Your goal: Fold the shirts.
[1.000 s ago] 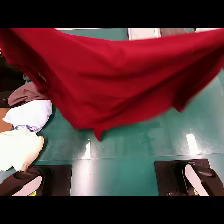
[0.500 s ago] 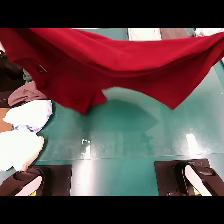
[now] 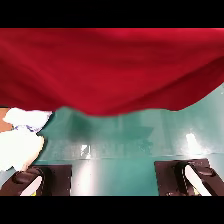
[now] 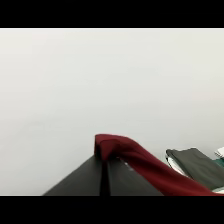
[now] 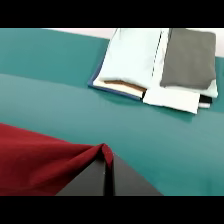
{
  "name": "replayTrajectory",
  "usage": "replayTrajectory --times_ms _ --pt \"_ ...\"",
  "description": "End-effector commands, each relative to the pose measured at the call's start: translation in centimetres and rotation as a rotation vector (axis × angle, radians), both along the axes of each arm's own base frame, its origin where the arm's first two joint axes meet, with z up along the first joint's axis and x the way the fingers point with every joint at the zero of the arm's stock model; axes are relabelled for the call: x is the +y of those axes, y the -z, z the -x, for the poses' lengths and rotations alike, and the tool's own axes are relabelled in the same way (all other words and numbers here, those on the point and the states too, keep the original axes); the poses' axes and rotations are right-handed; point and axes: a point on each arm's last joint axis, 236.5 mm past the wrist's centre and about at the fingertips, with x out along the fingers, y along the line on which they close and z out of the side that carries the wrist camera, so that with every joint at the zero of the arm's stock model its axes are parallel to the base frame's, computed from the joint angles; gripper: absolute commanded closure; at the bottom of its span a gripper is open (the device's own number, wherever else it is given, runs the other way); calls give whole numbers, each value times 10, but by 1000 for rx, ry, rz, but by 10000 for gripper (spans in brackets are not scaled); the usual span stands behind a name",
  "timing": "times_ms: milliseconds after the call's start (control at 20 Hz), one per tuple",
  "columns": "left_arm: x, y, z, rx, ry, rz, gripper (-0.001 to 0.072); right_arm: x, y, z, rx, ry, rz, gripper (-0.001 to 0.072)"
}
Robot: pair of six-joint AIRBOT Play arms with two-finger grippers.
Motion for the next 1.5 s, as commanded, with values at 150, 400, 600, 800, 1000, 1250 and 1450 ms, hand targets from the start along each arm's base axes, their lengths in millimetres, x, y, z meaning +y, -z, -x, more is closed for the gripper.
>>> replayTrajectory --times_ms 150,400,600,800,1000,1250,1450 --pt "-26 135 -190 424 -28 -107 686 -19 83 -58 340 43 -95 699" --pt "-68 366 -328 935 56 -133 685 -35 245 -119 747 76 -195 699" --pt "-71 445 -347 1089 59 -157 535 -41 325 -151 862 99 -242 683" --pt "-30 429 -332 1153 16 -130 160 -40 313 -173 820 69 -246 246" --pt "21 447 -278 1370 -29 -102 160 -24 283 -153 779 -7 -182 264" --pt "30 520 -196 1560 -49 -68 159 10 281 -105 759 -66 -154 264" --pt "28 592 -127 1655 -71 -31 160 29 291 -77 759 -104 -140 264"
